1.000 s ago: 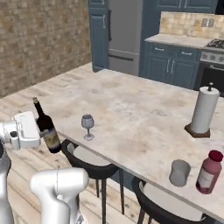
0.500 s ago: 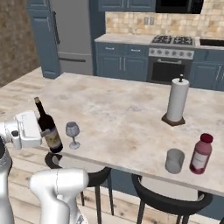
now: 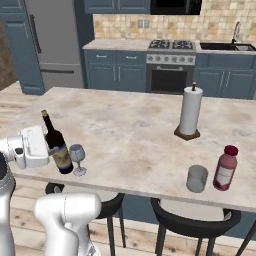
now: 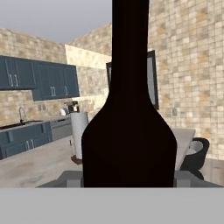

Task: There is a wine glass and glass cup on the dining counter. Place the wine bottle next to the wine glass and the juice bottle next to the glass cup.

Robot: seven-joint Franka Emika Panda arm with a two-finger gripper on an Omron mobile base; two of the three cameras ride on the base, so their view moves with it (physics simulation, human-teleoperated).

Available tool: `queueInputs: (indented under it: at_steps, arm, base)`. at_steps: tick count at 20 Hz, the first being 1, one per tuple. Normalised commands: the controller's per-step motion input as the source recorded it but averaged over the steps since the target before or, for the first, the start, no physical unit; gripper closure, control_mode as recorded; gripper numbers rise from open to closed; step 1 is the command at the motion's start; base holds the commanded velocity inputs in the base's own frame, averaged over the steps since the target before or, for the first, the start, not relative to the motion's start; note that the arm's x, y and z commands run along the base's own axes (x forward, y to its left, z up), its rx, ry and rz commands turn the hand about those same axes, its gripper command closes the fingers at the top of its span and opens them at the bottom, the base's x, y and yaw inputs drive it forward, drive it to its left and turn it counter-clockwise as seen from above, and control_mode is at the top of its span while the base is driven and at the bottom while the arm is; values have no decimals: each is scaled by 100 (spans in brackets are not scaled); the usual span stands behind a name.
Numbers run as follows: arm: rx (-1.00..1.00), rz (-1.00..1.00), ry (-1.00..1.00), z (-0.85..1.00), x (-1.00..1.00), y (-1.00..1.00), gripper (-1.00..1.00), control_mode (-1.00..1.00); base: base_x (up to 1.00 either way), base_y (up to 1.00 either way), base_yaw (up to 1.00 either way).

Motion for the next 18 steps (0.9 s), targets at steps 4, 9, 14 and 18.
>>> queueInputs:
  at_steps: [4, 9, 14, 18]
  arm:
    - [0, 0, 0, 0, 0, 0, 100, 100]
    - [0, 0, 0, 0, 0, 0, 100, 100]
    - [0, 0, 0, 0, 0, 0, 100, 100]
    - [0, 0, 0, 0, 0, 0, 100, 100]
  base:
    - [3, 0, -1]
    - [0, 0, 0]
    - [1, 0, 0]
    - [1, -1, 4]
